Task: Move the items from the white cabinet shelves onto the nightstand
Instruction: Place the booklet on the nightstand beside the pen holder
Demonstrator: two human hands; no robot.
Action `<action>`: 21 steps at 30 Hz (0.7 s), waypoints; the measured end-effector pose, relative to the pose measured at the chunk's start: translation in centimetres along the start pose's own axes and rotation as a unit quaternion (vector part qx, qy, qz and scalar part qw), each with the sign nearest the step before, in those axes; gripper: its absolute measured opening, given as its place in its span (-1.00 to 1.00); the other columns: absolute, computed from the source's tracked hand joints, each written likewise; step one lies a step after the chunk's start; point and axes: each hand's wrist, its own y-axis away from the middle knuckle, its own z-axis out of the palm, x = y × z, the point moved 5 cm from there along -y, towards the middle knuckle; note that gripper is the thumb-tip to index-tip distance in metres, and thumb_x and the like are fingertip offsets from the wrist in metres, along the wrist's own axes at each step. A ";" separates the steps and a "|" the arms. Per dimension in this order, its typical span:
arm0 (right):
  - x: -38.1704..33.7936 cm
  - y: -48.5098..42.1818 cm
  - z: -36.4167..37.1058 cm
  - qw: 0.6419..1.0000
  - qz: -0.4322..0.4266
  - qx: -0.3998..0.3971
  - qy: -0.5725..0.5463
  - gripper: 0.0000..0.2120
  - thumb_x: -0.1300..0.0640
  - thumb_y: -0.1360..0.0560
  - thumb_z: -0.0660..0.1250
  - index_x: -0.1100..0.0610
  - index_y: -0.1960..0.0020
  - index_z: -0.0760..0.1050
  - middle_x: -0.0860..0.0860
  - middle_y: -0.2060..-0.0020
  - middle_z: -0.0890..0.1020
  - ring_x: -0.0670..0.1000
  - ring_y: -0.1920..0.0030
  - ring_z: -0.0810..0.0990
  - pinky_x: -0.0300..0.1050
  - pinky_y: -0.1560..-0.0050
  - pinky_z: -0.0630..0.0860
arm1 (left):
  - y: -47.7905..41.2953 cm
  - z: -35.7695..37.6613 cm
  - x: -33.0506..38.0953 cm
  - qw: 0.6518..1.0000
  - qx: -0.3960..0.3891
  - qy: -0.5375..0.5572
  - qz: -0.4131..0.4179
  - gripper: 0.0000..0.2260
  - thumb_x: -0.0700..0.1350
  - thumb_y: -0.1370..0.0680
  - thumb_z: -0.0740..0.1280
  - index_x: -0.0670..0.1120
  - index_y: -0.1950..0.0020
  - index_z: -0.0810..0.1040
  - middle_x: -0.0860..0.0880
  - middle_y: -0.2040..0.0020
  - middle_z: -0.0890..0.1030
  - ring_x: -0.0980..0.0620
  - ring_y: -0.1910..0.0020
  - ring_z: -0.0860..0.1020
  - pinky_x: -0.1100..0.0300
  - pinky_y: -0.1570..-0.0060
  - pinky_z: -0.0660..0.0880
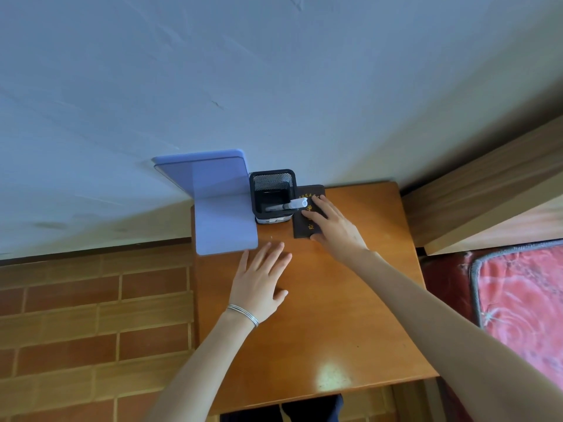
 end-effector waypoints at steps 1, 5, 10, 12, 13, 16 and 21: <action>-0.1 -0.1 0.2 1.000 -0.003 -0.003 -0.001 -0.45 0.25 -0.47 0.37 0.05 -0.41 0.31 -0.02 -0.50 0.13 -0.03 -0.51 -0.03 0.02 -0.24 0.42 | 0.0 0.0 0.0 1.000 0.000 -0.001 0.000 -0.32 0.20 -0.25 0.52 -0.01 -0.31 0.50 -0.08 -0.36 0.45 -0.14 -0.30 0.45 -0.23 -0.16 0.39; -0.4 -0.2 0.5 1.000 -0.008 -0.009 -0.010 -0.45 0.27 -0.47 0.36 0.06 -0.42 0.31 -0.03 -0.50 0.12 -0.03 -0.51 -0.05 0.03 -0.23 0.44 | 0.0 0.1 0.1 1.000 -0.005 0.009 0.001 -0.33 0.18 -0.25 0.53 -0.01 -0.30 0.50 -0.08 -0.36 0.46 -0.14 -0.30 0.45 -0.24 -0.16 0.38; -0.2 0.3 -0.3 1.000 -0.010 -0.002 -0.016 -0.43 0.20 -0.46 0.39 0.05 -0.43 0.30 0.01 -0.50 0.12 -0.01 -0.51 -0.02 0.00 -0.36 0.28 | -0.1 -0.2 0.4 0.998 -0.070 -0.005 0.004 -0.36 0.18 -0.47 0.33 0.03 -0.49 0.22 -0.05 -0.53 0.13 -0.11 -0.48 0.14 -0.18 -0.38 0.12; -0.4 1.1 -1.4 1.000 -0.010 0.016 -0.009 -0.40 0.18 -0.46 0.39 0.07 -0.45 0.27 0.05 -0.50 0.14 0.04 -0.51 -0.01 0.01 -0.46 0.13 | 0.0 -1.4 0.6 0.996 -0.092 -0.018 0.002 -0.39 0.20 -0.56 0.18 0.06 -0.53 0.03 -0.02 -0.56 -0.05 -0.06 -0.52 -0.05 -0.11 -0.45 -0.01; -0.6 1.8 -2.1 1.000 -0.012 0.022 0.001 -0.40 0.17 -0.47 0.38 0.07 -0.46 0.25 0.06 -0.50 0.14 0.05 -0.51 -0.01 0.01 -0.48 0.06 | 0.1 -2.4 0.9 0.995 -0.094 -0.023 0.007 -0.40 0.20 -0.57 0.14 0.06 -0.53 0.01 -0.02 -0.56 -0.06 -0.06 -0.52 -0.07 -0.09 -0.45 -0.03; -1.1 4.2 -5.3 0.998 -0.010 0.019 0.057 -0.41 0.09 -0.52 0.32 0.04 -0.49 0.16 0.06 -0.50 0.13 0.04 -0.51 0.00 0.00 -0.48 -0.03 | 0.0 -6.4 2.0 0.997 -0.068 -0.018 0.025 -0.44 0.18 -0.57 0.16 0.04 -0.51 0.13 -0.03 -0.53 0.13 -0.06 -0.50 0.10 -0.09 -0.43 0.00; -3.0 10.1 -14.5 0.991 0.006 0.089 0.094 -0.45 0.09 -0.46 0.40 0.09 -0.41 0.33 0.11 -0.38 0.38 0.12 -0.41 0.30 0.15 -0.40 0.20 | -0.6 -17.7 5.1 0.996 0.039 0.019 0.078 -0.55 0.13 -0.50 0.19 -0.08 -0.29 0.50 -0.11 -0.27 0.52 -0.10 -0.27 0.47 -0.16 -0.30 0.30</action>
